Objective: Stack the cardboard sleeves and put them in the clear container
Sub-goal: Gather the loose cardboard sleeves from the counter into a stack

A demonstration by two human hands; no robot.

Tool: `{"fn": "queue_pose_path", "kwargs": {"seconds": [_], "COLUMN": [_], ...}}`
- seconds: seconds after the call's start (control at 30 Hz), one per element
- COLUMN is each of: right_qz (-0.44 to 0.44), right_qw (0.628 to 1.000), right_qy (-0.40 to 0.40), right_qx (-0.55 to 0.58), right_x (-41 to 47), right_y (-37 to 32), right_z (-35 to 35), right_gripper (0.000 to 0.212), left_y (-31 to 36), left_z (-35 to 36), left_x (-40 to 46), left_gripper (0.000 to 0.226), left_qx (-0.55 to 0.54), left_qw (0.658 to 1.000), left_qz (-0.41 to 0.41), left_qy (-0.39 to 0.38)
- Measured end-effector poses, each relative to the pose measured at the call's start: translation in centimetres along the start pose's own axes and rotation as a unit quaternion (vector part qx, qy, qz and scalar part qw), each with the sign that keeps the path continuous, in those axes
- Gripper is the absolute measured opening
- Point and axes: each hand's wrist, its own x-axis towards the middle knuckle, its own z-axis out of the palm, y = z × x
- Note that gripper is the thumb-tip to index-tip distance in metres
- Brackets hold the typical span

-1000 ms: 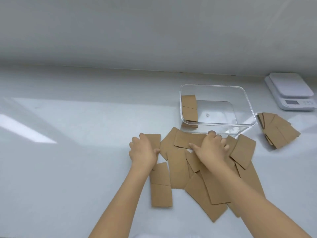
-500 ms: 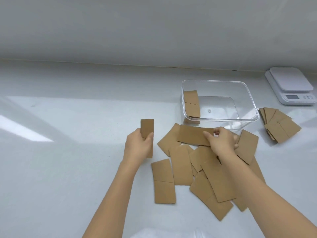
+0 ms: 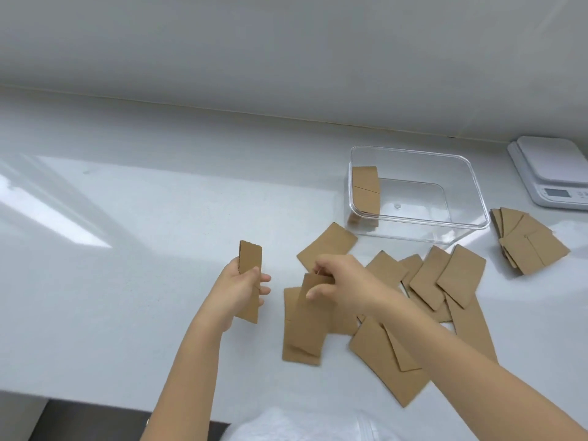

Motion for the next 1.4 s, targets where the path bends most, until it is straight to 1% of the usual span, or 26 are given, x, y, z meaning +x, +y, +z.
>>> {"fn": "queue_pose_path", "kwargs": {"seconds": [0.1, 0.13, 0.23, 0.3, 0.47, 0.53, 0.63, 0.73, 0.8, 0.9, 1.0, 1.07, 1.13, 1.17, 1.23, 1.3, 1.37, 1.4], "right_qz": [-0.034, -0.049, -0.083, -0.087, -0.108, -0.105, -0.083, -0.025, 0.000, 0.013, 0.030, 0.023, 0.012, 0.006, -0.003, -0.010, -0.026, -0.036], "right_qw": [0.994, 0.988, 0.956, 0.944, 0.936, 0.941, 0.957, 0.985, 0.996, 1.000, 0.994, 0.988, 0.977, 0.974, 0.975, 0.978, 0.979, 0.978], "right_qy": [-0.031, -0.029, -0.004, -0.001, 0.002, 0.015, 0.010, -0.008, -0.011, 0.007, 0.041, 0.061, 0.073, 0.077, 0.087, 0.098, 0.106, 0.114], "right_qx": [-0.099, -0.144, -0.282, -0.317, -0.336, -0.320, -0.280, -0.173, -0.093, 0.020, 0.093, 0.141, 0.198, 0.213, 0.206, 0.185, 0.172, 0.170], "right_x": [1.3, 1.5, 1.9, 1.9, 1.8, 1.7, 1.7, 1.7, 1.6, 1.4, 1.3, 1.1, 0.8, 0.7, 0.7, 0.7, 0.5, 0.5], "right_y": [-0.1, -0.1, 0.3, 0.4, 0.2, -0.1, -0.4, -0.5, -0.4, -0.6, -0.9, -1.3, -1.8, -2.1, -2.5, -2.8, -3.1, -3.2], "right_z": [1.9, 2.1, 3.3, 3.9, 4.5, 4.7, 4.8, 3.8, 2.4, -0.1, -2.3, -3.5, -4.1, -4.2, -3.9, -3.3, -2.8, -2.6], "right_gripper": [0.028, 0.028, 0.038, 0.037, 0.027, 0.019, 0.025, 0.027, 0.031, 0.037, 0.037, 0.037, 0.038, 0.039, 0.042, 0.042, 0.040, 0.039], "left_y": [-0.6, -0.7, -0.9, -0.9, -0.4, -0.5, -0.7, -0.8, -0.9, -0.8, -0.6, -0.6, -0.4, -0.3, -0.2, -0.2, 0.0, 0.0], "left_z": [-0.1, -0.1, -0.4, -0.3, 0.1, 0.2, 0.0, -0.2, -0.3, -0.3, 0.0, 0.3, 0.8, 1.1, 1.9, 2.5, 2.7, 2.7], "left_x": [-0.5, -0.5, -0.5, -0.4, -0.2, -0.2, -0.3, -0.2, -0.2, -0.1, -0.5, -0.7, -0.9, -0.9, -0.7, -0.8, -1.1, -1.3], "left_gripper": [0.020, 0.019, 0.018, 0.019, 0.020, 0.020, 0.013, 0.010, 0.017, 0.038, 0.053, 0.057, 0.055, 0.056, 0.062, 0.063, 0.060, 0.055], "left_qx": [0.018, 0.019, 0.026, 0.034, 0.040, 0.045, 0.041, 0.023, 0.011, 0.002, -0.001, 0.002, -0.066, -0.109, -0.193, -0.248, -0.248, -0.230], "left_qw": [1.000, 1.000, 1.000, 0.999, 0.999, 0.999, 0.999, 1.000, 1.000, 0.999, 0.996, 0.990, 0.979, 0.972, 0.952, 0.927, 0.918, 0.923], "left_qz": [-0.010, -0.010, -0.013, -0.013, -0.007, -0.004, -0.005, -0.009, -0.013, -0.031, -0.044, -0.030, -0.029, -0.035, -0.046, -0.054, -0.050, -0.038], "left_qy": [0.001, 0.002, 0.008, 0.003, -0.015, -0.014, -0.013, -0.015, -0.012, -0.026, -0.083, -0.141, -0.192, -0.206, -0.234, -0.276, -0.304, -0.305]}}
